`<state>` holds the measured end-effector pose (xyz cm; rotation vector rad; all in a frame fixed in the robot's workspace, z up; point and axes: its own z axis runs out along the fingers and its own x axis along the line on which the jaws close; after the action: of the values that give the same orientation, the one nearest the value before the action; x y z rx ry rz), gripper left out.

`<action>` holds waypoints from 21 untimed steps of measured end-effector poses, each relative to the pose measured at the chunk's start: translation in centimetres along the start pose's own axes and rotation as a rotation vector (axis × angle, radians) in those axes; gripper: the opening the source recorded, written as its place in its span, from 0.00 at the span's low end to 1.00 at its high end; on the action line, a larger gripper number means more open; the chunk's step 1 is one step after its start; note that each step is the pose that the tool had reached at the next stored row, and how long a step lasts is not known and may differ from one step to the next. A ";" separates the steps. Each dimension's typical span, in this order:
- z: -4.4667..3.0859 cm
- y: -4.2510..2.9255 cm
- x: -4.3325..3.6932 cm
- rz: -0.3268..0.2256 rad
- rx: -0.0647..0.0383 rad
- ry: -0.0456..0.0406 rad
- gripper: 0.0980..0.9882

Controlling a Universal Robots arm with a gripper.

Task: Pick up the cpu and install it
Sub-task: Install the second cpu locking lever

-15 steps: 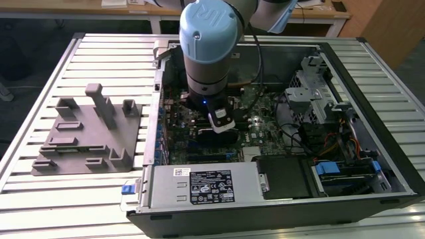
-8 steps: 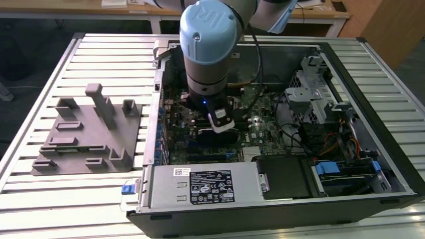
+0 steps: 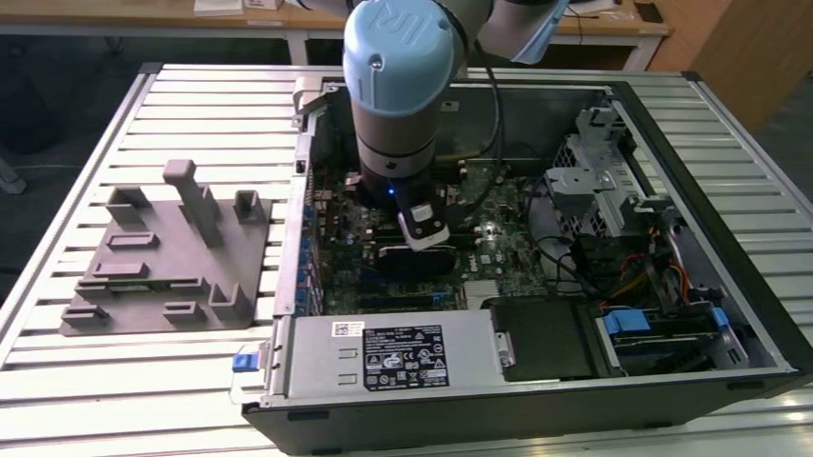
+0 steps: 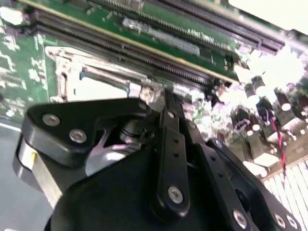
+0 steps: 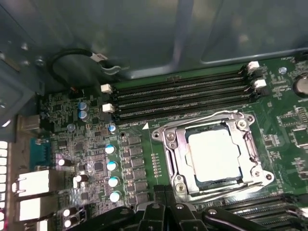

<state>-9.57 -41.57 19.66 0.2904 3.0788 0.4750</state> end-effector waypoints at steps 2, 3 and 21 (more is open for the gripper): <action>-0.44 0.14 0.01 0.000 0.000 0.0000 0.01; -0.67 0.21 0.01 0.000 0.000 0.0000 0.01; -1.60 0.91 -1.81 -0.002 0.034 -0.0062 0.01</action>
<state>-7.68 -41.53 21.44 0.2895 3.0836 0.4206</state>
